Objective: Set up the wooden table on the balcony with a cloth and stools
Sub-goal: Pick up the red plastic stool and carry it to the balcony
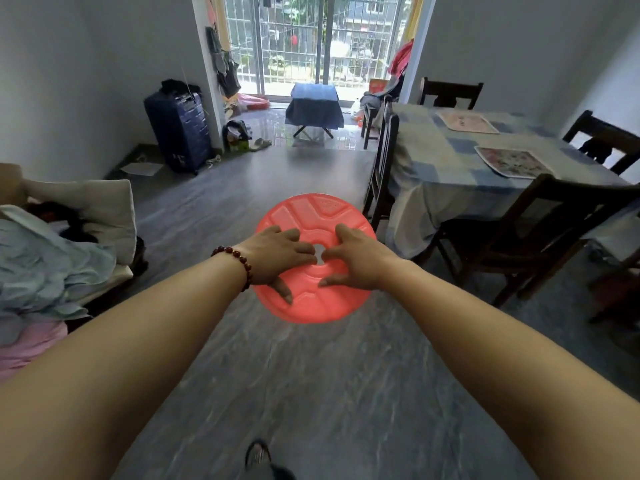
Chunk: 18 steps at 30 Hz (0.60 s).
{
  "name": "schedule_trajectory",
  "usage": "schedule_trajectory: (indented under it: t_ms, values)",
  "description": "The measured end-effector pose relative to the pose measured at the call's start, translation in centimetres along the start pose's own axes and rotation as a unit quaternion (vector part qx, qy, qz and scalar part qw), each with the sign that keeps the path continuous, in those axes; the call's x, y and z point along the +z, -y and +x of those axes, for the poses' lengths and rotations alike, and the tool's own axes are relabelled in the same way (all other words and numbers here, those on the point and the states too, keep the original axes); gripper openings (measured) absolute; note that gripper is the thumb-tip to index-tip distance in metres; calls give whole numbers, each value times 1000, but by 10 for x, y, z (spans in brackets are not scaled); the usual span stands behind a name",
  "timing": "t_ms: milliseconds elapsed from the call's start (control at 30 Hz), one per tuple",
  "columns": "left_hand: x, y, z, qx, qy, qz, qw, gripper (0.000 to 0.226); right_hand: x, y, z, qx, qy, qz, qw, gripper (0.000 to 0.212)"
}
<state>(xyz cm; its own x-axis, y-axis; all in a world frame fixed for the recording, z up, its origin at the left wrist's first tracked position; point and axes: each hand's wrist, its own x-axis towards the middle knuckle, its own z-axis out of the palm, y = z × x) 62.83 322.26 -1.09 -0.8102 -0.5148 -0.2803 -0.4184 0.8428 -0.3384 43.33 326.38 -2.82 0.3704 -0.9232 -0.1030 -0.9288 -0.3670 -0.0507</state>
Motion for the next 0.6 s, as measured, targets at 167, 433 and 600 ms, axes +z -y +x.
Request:
schedule_trajectory:
  t_ms: [167, 433, 600]
  values:
    - [24, 78, 54, -2, -2, -10, 1000, 92, -5, -38, 93, -2, 16, -8, 1000, 62]
    - [43, 240, 143, -7, -7, -12, 1000, 91, -41, -100, 262, 1, 9, -15, 1000, 63]
    - [50, 320, 198, 6, -8, -4, 1000, 93, -52, -140, 342, 18, 1, -3, 1000, 63]
